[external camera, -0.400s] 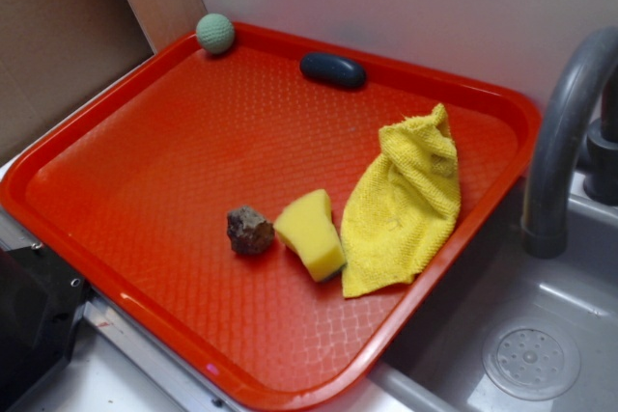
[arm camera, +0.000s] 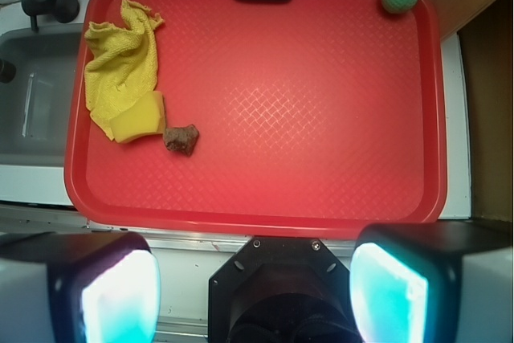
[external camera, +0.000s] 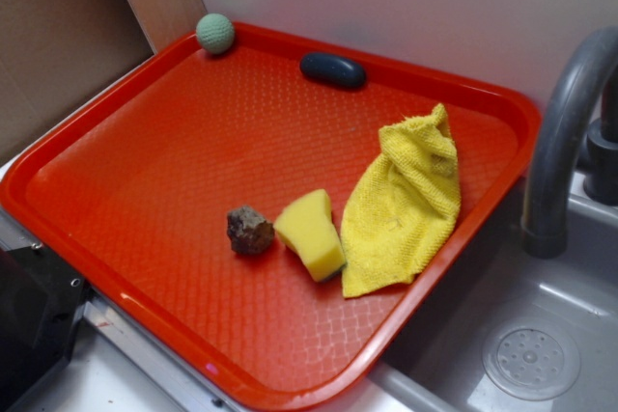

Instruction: Grab the yellow cloth.

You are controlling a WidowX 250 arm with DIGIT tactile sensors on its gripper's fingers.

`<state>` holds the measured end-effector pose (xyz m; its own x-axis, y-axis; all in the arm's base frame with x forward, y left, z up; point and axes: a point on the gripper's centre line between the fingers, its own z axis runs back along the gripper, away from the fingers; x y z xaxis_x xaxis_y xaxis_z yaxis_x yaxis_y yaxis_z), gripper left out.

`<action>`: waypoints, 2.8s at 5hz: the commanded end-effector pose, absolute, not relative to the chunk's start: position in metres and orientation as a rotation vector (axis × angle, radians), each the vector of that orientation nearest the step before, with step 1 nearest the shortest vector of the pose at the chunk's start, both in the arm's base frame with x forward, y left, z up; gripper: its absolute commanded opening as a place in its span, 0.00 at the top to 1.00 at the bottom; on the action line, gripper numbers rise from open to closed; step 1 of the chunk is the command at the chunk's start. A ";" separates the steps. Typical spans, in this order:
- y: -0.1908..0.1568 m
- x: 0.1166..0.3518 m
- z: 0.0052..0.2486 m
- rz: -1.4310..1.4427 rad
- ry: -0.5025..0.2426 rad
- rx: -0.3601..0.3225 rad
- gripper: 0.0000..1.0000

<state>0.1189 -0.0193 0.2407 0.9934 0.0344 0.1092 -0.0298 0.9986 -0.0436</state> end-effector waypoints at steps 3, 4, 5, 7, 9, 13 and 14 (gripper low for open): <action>-0.093 0.247 0.175 0.449 -0.124 -0.312 0.00; -0.093 0.247 0.175 0.449 -0.124 -0.312 0.00; -0.093 0.247 0.175 0.449 -0.124 -0.312 0.00; -0.121 0.277 0.141 0.422 -0.082 -0.230 0.00; -0.149 0.308 0.079 0.332 -0.032 -0.201 0.00; -0.156 0.312 0.053 0.311 -0.040 -0.105 1.00; -0.153 0.312 0.051 0.313 -0.030 -0.093 1.00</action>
